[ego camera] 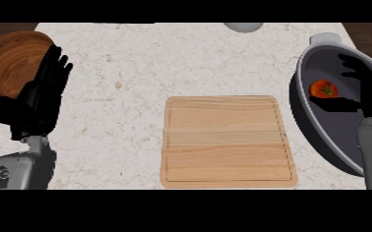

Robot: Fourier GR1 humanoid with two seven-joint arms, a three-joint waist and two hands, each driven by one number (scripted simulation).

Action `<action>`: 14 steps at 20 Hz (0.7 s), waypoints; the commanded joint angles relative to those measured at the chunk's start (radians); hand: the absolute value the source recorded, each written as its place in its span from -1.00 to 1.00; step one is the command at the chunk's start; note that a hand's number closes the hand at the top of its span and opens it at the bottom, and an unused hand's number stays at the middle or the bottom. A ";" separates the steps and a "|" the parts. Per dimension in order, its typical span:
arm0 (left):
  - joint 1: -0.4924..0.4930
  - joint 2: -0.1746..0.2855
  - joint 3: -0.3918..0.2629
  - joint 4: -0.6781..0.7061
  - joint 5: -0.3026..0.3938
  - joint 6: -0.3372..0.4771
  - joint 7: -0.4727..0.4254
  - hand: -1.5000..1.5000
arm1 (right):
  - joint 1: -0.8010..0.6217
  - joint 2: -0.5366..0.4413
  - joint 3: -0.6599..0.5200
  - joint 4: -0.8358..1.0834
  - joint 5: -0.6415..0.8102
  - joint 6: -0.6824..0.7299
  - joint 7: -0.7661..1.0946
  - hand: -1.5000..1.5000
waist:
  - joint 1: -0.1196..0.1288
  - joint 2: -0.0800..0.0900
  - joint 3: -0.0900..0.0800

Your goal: Pick the tomato from the cutting board and place it in the pot

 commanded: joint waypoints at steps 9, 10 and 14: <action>0.056 -0.068 -0.057 -0.013 -0.055 0.033 -0.048 0.00 | -0.036 -0.058 -0.250 0.079 -0.432 0.171 -0.172 -1.00 | -0.012 -0.003 -0.001; 0.015 -0.007 0.012 0.010 -0.014 0.007 -0.015 0.00 | 0.004 -0.121 -0.288 0.081 -0.476 0.241 -0.218 -1.00 | -0.017 -0.003 -0.001; -0.042 0.010 0.027 -0.008 -0.003 0.010 0.060 0.00 | 0.067 -0.179 -0.318 0.081 -0.550 0.332 -0.205 -1.00 | -0.020 -0.004 -0.001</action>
